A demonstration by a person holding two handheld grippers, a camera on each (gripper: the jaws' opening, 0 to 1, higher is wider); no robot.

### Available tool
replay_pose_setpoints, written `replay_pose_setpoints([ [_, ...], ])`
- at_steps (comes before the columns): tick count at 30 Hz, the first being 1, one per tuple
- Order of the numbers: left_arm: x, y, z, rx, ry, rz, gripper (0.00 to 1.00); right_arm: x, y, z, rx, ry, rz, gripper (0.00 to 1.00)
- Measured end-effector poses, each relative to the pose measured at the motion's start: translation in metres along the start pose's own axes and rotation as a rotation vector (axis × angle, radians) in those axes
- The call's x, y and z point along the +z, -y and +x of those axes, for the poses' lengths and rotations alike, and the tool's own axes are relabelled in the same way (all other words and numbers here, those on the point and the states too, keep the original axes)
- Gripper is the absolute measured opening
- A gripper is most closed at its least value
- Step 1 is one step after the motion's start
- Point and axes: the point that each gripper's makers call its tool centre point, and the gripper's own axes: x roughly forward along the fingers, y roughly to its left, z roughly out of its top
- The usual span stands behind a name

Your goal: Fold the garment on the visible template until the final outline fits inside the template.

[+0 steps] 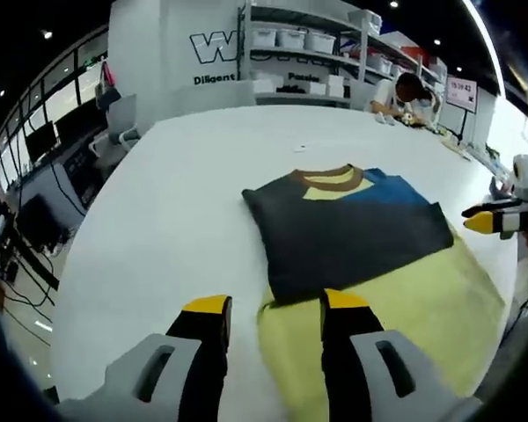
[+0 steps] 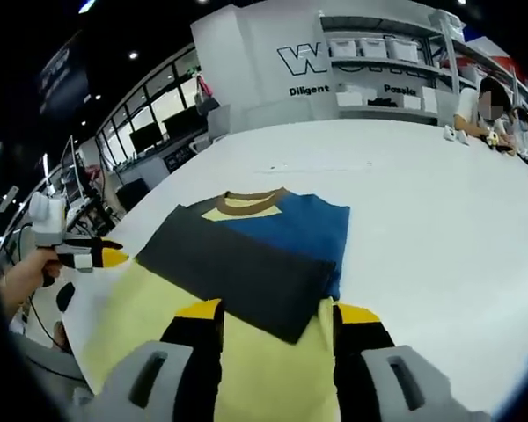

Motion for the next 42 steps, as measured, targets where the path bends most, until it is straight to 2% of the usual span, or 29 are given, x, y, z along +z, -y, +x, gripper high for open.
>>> replay_pose_setpoints([
  [4, -0.001, 0.009, -0.012, -0.016, 0.003, -0.022, 0.57, -0.001, -0.004, -0.009, 0.009, -0.007, -0.013, 0.6],
  [6, -0.003, 0.011, -0.016, -0.018, 0.009, -0.026, 0.6, -0.003, -0.006, -0.014, 0.02, -0.011, -0.025, 0.63],
  [12, -0.016, 0.017, -0.025, -0.03, -0.022, -0.058, 0.69, -0.015, -0.014, -0.026, 0.059, -0.04, -0.053, 0.7],
  [16, -0.017, 0.021, -0.036, -0.045, -0.02, -0.07, 0.68, -0.026, -0.023, -0.035, 0.103, -0.077, -0.08, 0.74],
  [20, -0.026, 0.031, -0.047, -0.096, -0.04, -0.094, 0.76, -0.039, -0.028, -0.047, 0.126, -0.108, -0.095, 0.76],
  [24, -0.036, 0.035, -0.057, -0.105, -0.057, -0.07, 0.81, -0.053, -0.029, -0.055, 0.124, -0.136, -0.115, 0.79],
  [26, -0.041, 0.034, -0.06, -0.108, -0.043, -0.056, 0.84, -0.061, -0.027, -0.059, 0.12, -0.145, -0.119, 0.79],
  [28, -0.053, 0.033, -0.063, -0.113, -0.091, -0.037, 0.88, -0.067, -0.027, -0.063, 0.124, -0.164, -0.121, 0.81],
  [33, -0.065, 0.033, -0.074, -0.122, -0.106, -0.004, 0.93, -0.077, -0.023, -0.072, 0.121, -0.195, -0.151, 0.83],
  [35, -0.071, 0.032, -0.078, -0.126, -0.13, -0.018, 0.93, -0.087, -0.021, -0.075, 0.124, -0.235, -0.163, 0.83],
  [38, -0.08, 0.036, -0.083, -0.147, -0.153, -0.041, 0.96, -0.096, -0.019, -0.078, 0.11, -0.252, -0.185, 0.83],
  [42, -0.094, 0.038, -0.091, -0.154, -0.191, -0.031, 0.93, -0.107, -0.017, -0.083, 0.104, -0.276, -0.163, 0.82],
])
